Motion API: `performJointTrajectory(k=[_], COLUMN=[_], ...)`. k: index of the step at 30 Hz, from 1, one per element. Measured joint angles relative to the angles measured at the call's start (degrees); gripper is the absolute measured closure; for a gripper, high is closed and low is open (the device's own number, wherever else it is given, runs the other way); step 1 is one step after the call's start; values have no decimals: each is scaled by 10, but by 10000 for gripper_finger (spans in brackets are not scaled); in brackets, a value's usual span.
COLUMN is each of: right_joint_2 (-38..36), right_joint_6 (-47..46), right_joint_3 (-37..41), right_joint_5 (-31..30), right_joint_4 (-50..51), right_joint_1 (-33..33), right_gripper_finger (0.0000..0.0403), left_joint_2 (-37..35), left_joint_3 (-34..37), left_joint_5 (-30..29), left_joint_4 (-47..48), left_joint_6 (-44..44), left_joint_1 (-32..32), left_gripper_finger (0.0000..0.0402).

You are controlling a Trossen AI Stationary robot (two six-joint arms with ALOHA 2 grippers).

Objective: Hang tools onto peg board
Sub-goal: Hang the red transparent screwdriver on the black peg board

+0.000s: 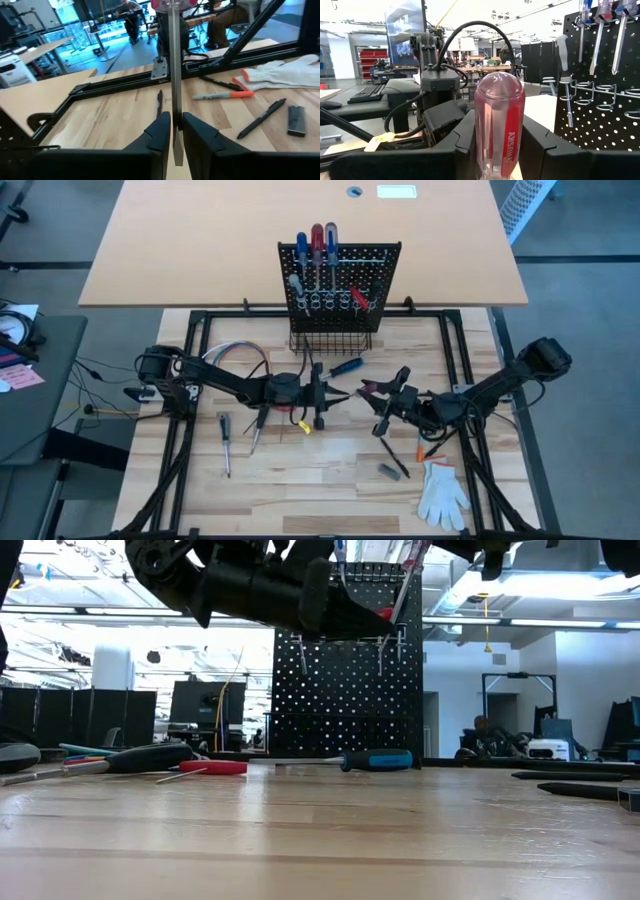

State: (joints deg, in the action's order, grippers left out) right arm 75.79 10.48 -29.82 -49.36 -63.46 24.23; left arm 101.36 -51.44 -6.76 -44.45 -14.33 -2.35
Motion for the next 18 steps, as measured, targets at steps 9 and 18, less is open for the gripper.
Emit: performJointTrajectory(k=[9,18], right_joint_2=[0,0], right_joint_6=[-1,0], right_joint_3=[0,0], right_joint_5=[1,1], right_joint_4=[0,0], right_joint_1=[0,0], right_gripper_finger=[310,310], left_joint_2=[0,0], left_joint_3=[0,-25], left_joint_5=[5,5], left_joint_4=[0,54], left_joint_6=[1,2], left_joint_1=[0,0], left_gripper_finger=[303,295])
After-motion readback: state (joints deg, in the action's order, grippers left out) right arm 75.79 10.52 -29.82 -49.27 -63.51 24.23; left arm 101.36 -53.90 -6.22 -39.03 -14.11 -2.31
